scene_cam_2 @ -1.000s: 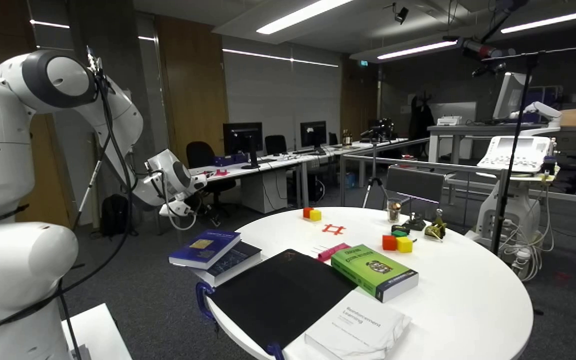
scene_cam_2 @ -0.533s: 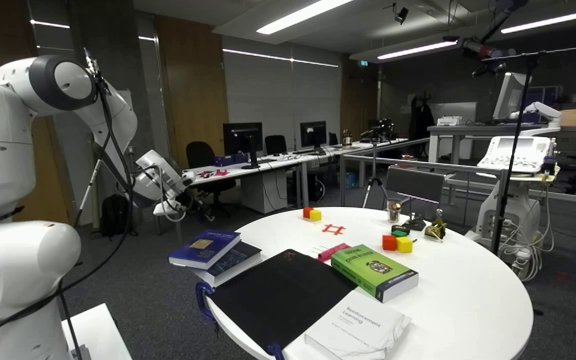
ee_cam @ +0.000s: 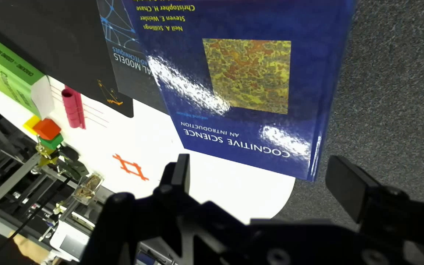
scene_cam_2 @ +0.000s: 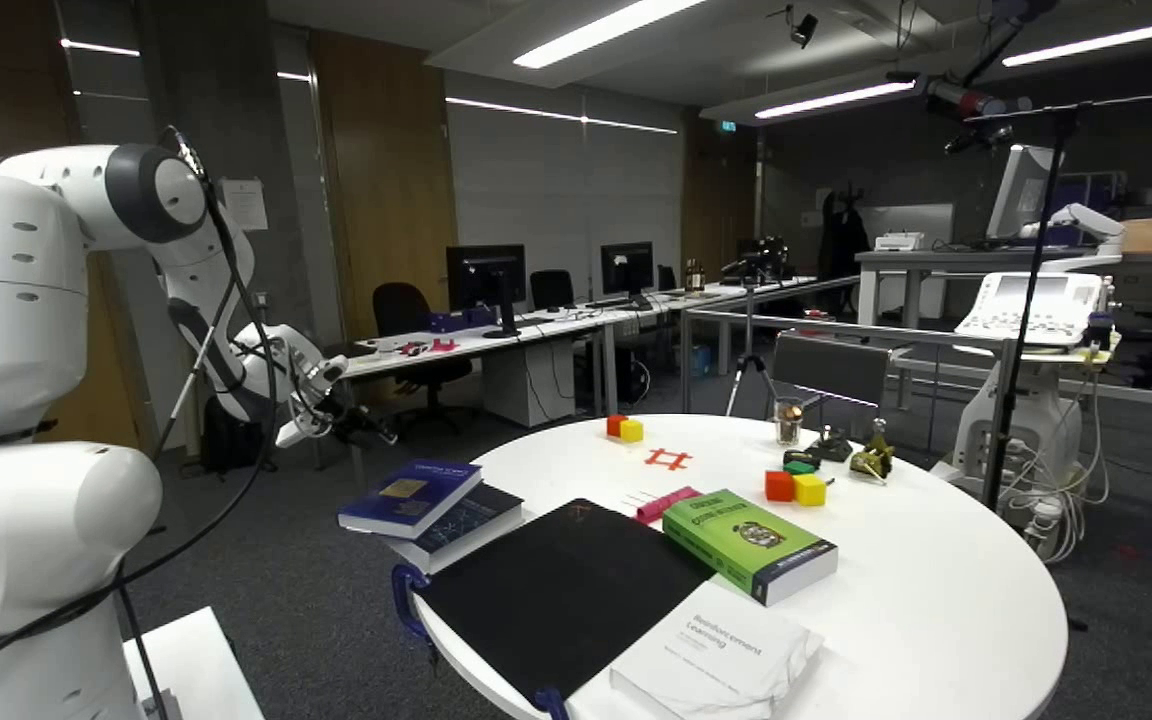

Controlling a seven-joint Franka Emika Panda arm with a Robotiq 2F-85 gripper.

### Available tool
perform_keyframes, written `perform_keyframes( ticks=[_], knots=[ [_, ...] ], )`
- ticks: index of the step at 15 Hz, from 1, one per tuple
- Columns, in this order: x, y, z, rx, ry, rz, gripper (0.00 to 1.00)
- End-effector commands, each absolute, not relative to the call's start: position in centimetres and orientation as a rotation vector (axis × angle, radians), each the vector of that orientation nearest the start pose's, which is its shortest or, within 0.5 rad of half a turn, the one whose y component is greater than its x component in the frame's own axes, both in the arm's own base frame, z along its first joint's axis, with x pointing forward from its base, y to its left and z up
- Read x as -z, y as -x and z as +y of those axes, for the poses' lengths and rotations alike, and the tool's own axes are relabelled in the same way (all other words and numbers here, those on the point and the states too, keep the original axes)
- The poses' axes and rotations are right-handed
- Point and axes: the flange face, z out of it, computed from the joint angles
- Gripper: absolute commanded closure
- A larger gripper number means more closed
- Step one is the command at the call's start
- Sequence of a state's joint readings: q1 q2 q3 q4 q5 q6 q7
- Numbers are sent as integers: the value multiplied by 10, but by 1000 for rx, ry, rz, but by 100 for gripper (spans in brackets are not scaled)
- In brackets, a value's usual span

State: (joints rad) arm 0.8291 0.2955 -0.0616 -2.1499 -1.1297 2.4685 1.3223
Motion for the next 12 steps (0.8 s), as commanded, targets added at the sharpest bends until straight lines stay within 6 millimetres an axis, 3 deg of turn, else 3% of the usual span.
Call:
perform_keyframes(
  ticks=[1, 6, 12],
  knots=[
    [-259, -409, 421, 1165, 3303, -676, 0],
    [-238, -400, 448, 1179, 3380, -826, 0],
    [-197, -392, 467, 1170, 3470, -1059, 0]
  ],
)
